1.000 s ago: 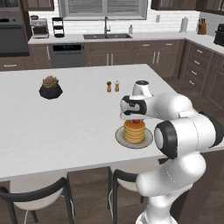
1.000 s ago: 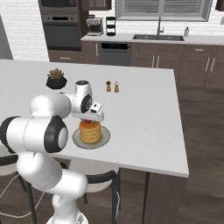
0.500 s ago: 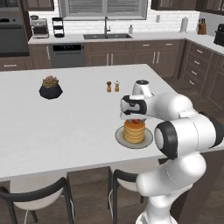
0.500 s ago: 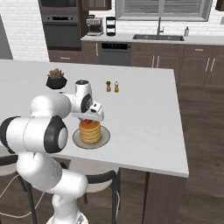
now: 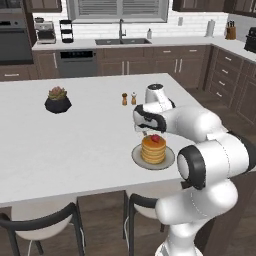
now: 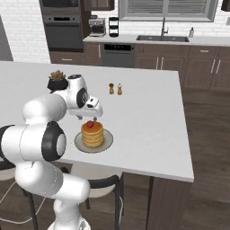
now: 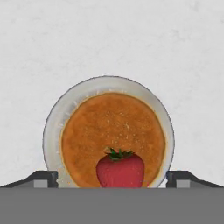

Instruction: Take the strawberry from the fridge and place it on top of the pancake, located on the dining counter.

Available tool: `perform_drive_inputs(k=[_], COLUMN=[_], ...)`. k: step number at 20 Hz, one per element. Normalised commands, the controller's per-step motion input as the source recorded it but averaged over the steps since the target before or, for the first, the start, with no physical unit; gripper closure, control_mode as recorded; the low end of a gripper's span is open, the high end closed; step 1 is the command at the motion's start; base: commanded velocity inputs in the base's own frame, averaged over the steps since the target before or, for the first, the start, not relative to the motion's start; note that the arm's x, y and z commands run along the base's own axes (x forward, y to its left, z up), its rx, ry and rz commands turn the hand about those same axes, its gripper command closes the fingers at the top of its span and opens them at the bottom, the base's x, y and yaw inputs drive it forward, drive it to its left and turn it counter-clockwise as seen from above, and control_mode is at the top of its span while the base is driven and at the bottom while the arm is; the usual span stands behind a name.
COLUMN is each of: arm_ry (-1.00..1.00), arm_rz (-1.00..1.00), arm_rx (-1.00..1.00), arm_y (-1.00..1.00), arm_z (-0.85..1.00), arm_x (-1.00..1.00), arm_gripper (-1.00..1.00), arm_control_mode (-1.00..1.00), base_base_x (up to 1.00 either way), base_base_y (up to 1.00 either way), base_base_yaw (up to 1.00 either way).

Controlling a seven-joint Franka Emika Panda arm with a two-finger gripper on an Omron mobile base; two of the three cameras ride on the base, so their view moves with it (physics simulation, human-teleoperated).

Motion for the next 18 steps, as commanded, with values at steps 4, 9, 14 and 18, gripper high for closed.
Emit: perform_drive_inputs(k=[4, 9, 14, 18], arm_ry=[-0.02, -0.15, -0.21, -0.26], arm_rz=[0.02, 0.05, 0.01, 0.0], arm_rx=[-0.16, -0.16, -0.14, -0.1], arm_y=[0.59, 0.79, 0.79, 0.73], arm_z=[0.85, 0.65, 0.15, 0.0], arm_x=[-0.52, -1.0, -1.0, -1.0], arm_gripper=[-1.0, -1.0, -1.0, -1.0], arm_control_mode=[-1.0, -1.0, -1.0, -1.0], base_base_x=[0.0, 0.0, 0.0, 0.0], base_base_y=[0.0, 0.0, 0.0, 0.0], base_base_yaw=[0.0, 0.0, 0.0, 0.0])
